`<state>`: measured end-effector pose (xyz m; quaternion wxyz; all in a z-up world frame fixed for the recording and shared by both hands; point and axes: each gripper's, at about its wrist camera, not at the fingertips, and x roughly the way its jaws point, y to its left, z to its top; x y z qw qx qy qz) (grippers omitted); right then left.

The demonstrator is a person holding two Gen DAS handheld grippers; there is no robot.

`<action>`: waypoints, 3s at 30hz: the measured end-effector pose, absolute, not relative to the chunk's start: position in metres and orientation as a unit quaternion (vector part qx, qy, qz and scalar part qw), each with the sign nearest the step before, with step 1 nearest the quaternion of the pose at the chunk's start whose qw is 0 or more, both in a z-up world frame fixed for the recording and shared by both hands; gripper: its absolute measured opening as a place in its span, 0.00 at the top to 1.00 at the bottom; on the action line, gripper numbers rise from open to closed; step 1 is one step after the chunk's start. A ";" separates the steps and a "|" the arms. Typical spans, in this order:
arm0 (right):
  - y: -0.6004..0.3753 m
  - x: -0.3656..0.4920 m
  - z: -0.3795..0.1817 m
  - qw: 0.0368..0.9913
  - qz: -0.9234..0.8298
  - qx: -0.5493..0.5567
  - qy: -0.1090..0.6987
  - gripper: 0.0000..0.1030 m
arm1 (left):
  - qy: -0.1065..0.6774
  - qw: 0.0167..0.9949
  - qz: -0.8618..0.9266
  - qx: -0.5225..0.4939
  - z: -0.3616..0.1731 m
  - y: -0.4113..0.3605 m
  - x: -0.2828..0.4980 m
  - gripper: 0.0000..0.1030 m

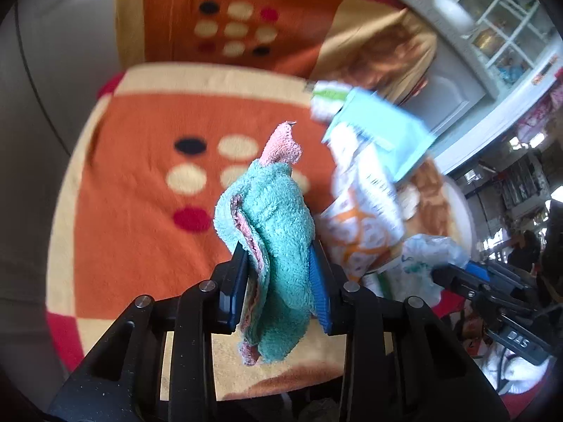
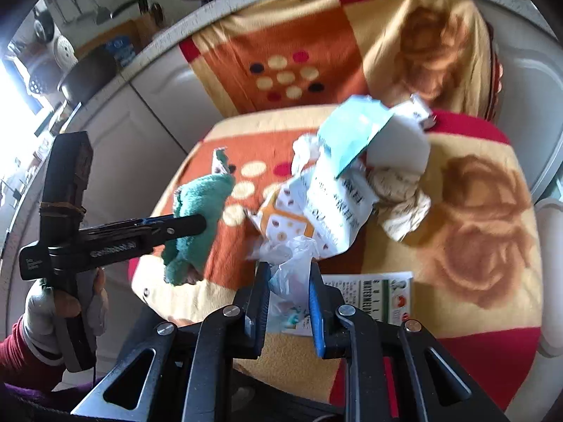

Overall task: Collect trash
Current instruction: 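Grasp the green towel with left tool while right tool grasps clear plastic wrapper, then carry the towel and wrapper over the white bin with both tools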

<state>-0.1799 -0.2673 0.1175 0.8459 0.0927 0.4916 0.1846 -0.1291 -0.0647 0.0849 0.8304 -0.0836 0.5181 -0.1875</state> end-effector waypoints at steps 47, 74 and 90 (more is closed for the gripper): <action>-0.505 -0.244 0.172 0.893 -0.056 0.201 0.399 0.81 | 0.437 0.802 -0.401 0.068 0.164 -0.355 -0.139 0.71; -0.610 -0.232 0.071 0.832 -0.141 0.268 0.464 0.81 | 0.512 0.736 -0.428 0.113 0.082 -0.506 -0.120 0.71; -0.620 -0.227 0.025 0.807 -0.161 0.269 0.500 0.81 | 0.542 0.728 -0.405 0.112 0.038 -0.536 -0.110 0.70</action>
